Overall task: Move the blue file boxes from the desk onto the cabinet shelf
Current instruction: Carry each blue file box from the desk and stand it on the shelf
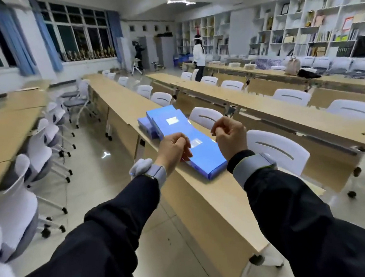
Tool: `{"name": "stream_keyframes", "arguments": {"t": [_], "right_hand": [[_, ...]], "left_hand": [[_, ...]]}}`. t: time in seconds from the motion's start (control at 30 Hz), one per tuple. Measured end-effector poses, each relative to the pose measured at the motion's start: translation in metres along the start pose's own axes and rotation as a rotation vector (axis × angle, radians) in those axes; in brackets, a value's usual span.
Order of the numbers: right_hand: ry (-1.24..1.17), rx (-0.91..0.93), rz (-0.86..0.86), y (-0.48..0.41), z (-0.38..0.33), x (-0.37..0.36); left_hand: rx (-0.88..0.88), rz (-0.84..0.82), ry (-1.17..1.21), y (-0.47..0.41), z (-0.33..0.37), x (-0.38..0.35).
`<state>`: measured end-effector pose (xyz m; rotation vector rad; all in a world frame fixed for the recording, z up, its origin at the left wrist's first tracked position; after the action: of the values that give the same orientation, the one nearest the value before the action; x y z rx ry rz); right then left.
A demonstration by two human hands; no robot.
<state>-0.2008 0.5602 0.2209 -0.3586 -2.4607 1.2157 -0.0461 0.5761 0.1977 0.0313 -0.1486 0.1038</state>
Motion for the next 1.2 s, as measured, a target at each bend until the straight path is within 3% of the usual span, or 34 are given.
{"name": "stream_keyframes", "arguments": {"t": [0.4, 0.77, 0.97, 1.2], "right_hand": [[0.142, -0.272, -0.226, -0.089, 0.254, -0.123], [0.345, -0.578, -0.625, -0.070, 0.425, -0.170], [0.395, -0.723, -0.657, -0.047, 0.490, -0.203], [0.532, -0.794, -0.717, -0.070, 0.553, -0.225]], "left_hand": [[0.417, 0.130, -0.019, -0.253, -0.106, -0.007], [0.714, 0.119, -0.042, -0.386, -0.222, -0.055], [1.030, 0.073, 0.107, -0.422, -0.286, -0.076], [1.039, 0.214, 0.219, -0.467, -0.317, -0.093]]}}
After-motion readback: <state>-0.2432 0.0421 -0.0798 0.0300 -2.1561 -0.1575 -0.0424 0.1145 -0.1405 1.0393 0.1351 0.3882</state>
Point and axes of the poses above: each hand's wrist, its own y-axis away from the middle knuckle, its own x-axis out of the back of the hand, z = x × y, the point moved 3 cm from there along -y, towards the middle knuckle, and after that the axes turned 15 degrees about x, right-handed, at the moved point
